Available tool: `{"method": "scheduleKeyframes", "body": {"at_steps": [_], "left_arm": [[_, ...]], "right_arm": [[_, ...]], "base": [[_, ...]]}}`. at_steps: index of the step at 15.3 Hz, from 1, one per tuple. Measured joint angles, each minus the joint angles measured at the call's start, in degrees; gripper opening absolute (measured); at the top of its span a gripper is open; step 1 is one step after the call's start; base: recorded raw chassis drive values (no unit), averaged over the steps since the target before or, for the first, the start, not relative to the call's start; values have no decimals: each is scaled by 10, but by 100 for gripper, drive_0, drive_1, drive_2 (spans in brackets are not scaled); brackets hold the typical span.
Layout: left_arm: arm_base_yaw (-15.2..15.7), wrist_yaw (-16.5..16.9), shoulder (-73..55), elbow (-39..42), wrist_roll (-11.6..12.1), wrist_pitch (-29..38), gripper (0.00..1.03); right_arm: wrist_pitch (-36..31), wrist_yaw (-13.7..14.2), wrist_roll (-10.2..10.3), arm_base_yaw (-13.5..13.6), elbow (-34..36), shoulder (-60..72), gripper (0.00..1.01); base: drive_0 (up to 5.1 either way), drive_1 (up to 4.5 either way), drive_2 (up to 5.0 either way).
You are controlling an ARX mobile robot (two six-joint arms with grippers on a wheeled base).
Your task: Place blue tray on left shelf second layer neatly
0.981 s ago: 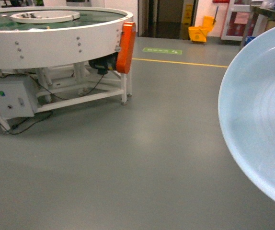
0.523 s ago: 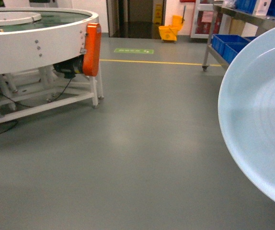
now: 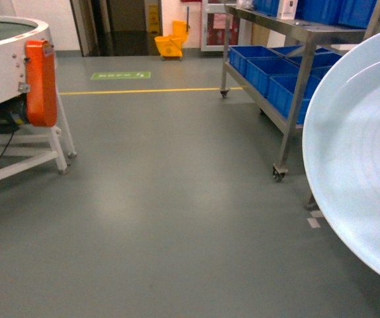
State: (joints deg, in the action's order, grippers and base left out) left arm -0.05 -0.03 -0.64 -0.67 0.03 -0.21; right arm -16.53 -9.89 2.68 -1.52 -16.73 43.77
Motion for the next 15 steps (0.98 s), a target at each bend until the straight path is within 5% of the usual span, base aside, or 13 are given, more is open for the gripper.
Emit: {"method": "scheduleKeyframes", "body": {"at_steps": [15], "left_arm": [[0,0,0,0,0,0,98]], "right_arm": [[0,0,0,0,0,0,2]], "base": [[-164,-164,-164]]}}
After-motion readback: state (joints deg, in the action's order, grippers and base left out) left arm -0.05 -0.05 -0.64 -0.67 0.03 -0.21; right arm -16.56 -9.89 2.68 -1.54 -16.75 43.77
